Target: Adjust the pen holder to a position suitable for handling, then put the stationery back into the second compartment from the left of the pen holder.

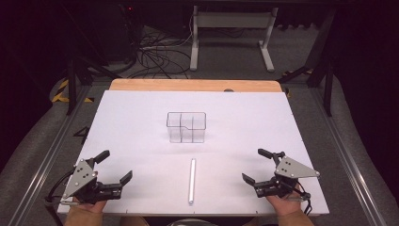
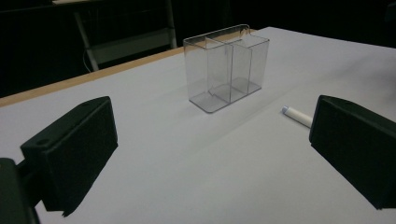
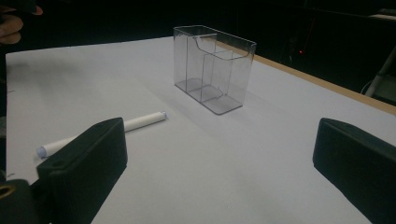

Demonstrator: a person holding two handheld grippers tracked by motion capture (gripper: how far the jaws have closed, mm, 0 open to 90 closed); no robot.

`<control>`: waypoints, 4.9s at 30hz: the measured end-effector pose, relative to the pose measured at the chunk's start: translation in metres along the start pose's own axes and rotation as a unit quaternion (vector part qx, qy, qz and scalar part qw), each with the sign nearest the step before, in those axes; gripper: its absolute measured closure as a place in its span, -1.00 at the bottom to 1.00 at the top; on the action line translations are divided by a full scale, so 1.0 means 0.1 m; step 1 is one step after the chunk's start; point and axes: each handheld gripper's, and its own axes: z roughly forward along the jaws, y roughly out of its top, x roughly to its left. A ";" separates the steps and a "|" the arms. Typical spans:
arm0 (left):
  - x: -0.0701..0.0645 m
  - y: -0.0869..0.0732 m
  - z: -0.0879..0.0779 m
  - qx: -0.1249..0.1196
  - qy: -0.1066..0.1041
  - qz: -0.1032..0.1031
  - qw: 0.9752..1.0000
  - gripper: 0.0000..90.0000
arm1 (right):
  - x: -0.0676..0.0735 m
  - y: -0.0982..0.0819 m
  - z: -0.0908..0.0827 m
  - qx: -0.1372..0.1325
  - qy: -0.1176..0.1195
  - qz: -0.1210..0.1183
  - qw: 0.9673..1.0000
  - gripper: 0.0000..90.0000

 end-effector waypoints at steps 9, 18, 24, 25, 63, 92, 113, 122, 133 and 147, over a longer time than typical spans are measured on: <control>-0.02 0.04 0.02 -0.001 -0.006 -0.001 1.000 -0.96 | 0.00 0.00 -0.02 -0.001 0.000 0.001 1.000 -0.93; -0.04 0.09 0.04 0.002 -0.025 -0.004 1.000 -0.96 | 0.01 -0.01 -0.04 -0.003 -0.002 0.000 1.000 -0.92; -0.09 0.21 0.10 0.008 -0.039 -0.011 0.999 -0.97 | 0.01 -0.02 -0.07 -0.009 -0.008 0.001 1.000 -0.92; -0.10 0.23 0.12 0.013 -0.041 -0.013 0.999 -0.97 | 0.01 -0.02 -0.07 -0.009 -0.008 0.001 1.000 -0.92; -0.64 0.61 0.77 0.064 -0.128 0.004 0.990 -0.95 | 0.00 -0.03 -0.08 -0.010 -0.003 0.001 1.000 -0.94; -0.88 0.89 1.00 0.185 -0.124 -0.054 0.973 -0.71 | -0.03 0.04 0.00 -0.005 0.012 -0.002 1.000 -0.91; -0.99 0.93 1.31 0.297 -0.094 -0.087 0.946 -0.70 | -0.07 0.08 0.06 -0.015 0.030 -0.004 0.999 -0.91; -1.02 0.96 1.34 0.305 -0.081 -0.097 0.944 -0.63 | -0.07 0.08 0.07 -0.020 0.031 -0.003 0.999 -0.91; -1.02 0.93 1.49 0.368 -0.088 -0.102 0.920 -0.40 | -0.07 0.08 0.06 -0.019 0.034 -0.003 0.999 -0.91; -1.05 0.79 1.74 0.440 -0.108 -0.147 0.879 -0.32 | -0.06 0.09 0.06 -0.023 0.035 -0.003 0.999 -0.91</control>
